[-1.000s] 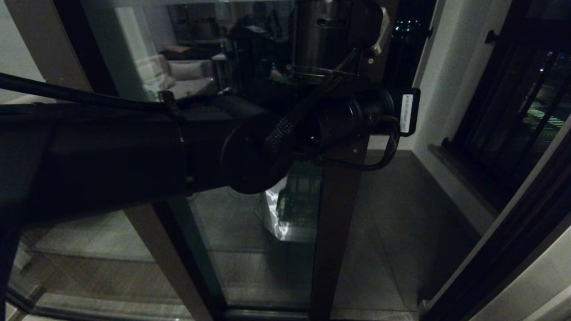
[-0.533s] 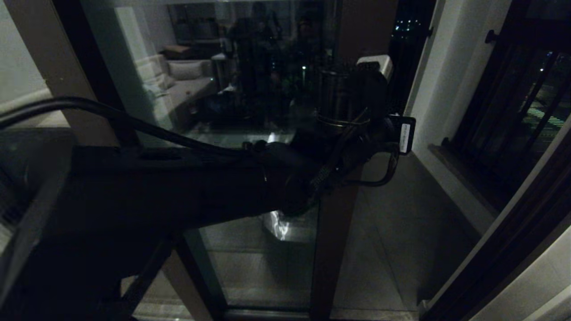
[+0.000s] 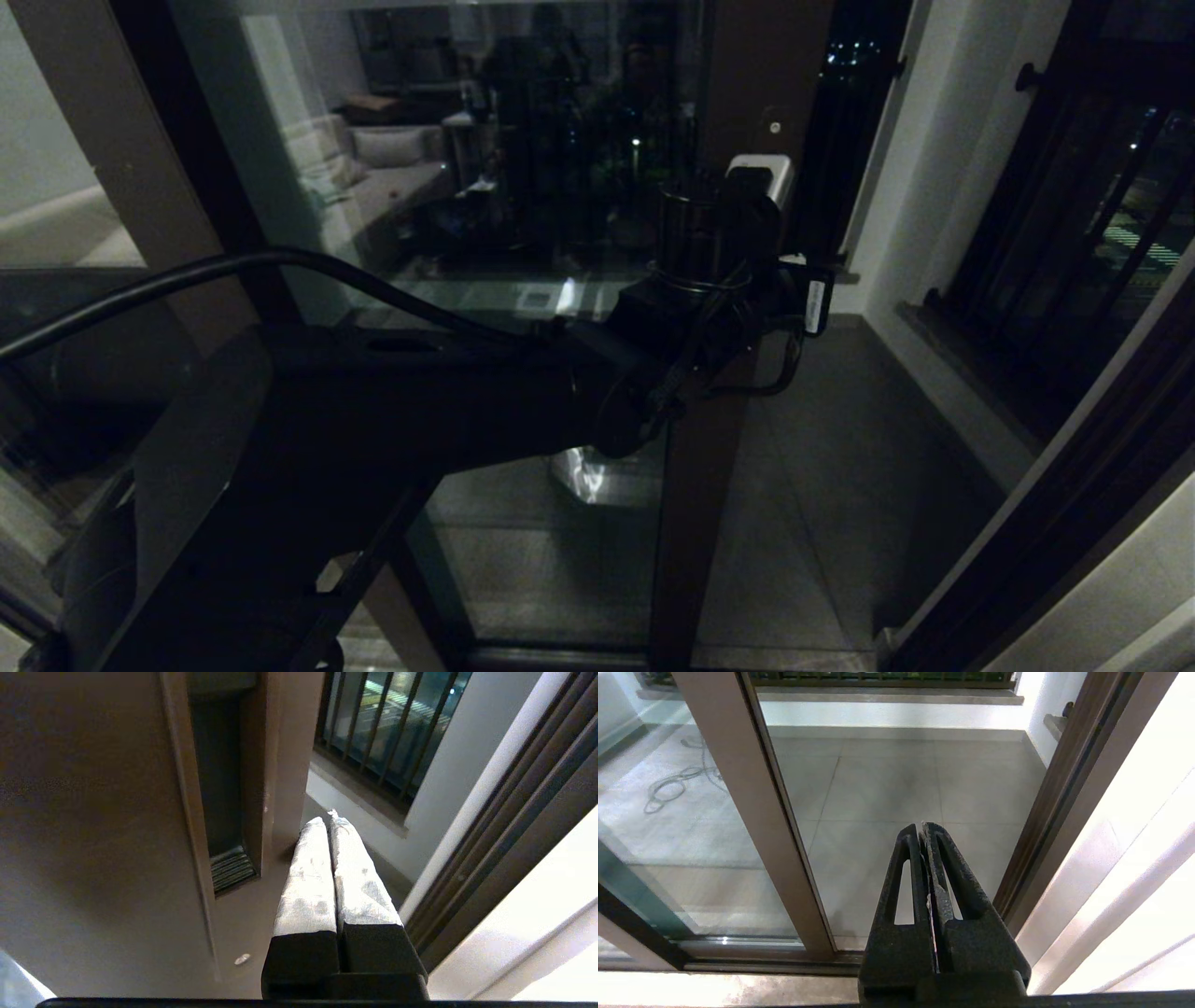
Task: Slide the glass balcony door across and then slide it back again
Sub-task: Open the slid door
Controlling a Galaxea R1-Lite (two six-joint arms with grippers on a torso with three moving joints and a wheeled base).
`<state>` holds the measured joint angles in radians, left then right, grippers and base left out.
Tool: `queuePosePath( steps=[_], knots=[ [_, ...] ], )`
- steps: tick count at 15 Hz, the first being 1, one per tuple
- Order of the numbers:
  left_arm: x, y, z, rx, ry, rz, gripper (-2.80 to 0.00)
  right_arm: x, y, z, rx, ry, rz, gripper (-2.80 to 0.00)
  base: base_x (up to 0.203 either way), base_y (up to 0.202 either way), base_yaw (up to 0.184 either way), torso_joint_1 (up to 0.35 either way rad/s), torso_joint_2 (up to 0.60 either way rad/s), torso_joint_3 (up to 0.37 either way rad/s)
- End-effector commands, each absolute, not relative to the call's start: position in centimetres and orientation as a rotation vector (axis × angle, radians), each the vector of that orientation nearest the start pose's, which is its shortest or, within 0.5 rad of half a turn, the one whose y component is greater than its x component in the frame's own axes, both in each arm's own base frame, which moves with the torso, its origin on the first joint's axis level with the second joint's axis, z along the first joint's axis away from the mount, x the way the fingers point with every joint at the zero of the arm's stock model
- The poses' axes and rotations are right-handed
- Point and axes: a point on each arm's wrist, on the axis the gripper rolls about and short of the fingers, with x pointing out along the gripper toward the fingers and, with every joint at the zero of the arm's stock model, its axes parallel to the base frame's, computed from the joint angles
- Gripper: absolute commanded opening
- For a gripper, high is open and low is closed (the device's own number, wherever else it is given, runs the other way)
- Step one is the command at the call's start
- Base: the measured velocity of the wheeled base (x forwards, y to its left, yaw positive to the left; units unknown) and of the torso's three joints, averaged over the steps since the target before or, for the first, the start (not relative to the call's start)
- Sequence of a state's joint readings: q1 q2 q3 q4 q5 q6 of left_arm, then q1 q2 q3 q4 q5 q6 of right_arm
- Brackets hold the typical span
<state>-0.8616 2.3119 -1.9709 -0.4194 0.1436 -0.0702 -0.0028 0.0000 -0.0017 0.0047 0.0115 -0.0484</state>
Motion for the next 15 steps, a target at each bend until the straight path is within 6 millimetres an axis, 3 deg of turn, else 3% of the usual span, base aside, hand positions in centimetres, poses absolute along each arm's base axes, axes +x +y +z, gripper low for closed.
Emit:
queuePosePath(
  steps=[1,15],
  knots=[
    [33.1,-36.5,24.5,-0.098,-0.058,-0.692,-2.8,-2.3,0.0,7.5,-0.049,0.004,0.009,-2.8,0.0,0.0,0.0,0.0,0.0,0.0],
    [33.4,-34.1,27.0,-0.104,-0.111,-0.565,-2.8,-2.3,0.0,7.5,-0.049,0.004,0.009,-2.8,0.0,0.0,0.0,0.0,0.0,0.0]
  ],
)
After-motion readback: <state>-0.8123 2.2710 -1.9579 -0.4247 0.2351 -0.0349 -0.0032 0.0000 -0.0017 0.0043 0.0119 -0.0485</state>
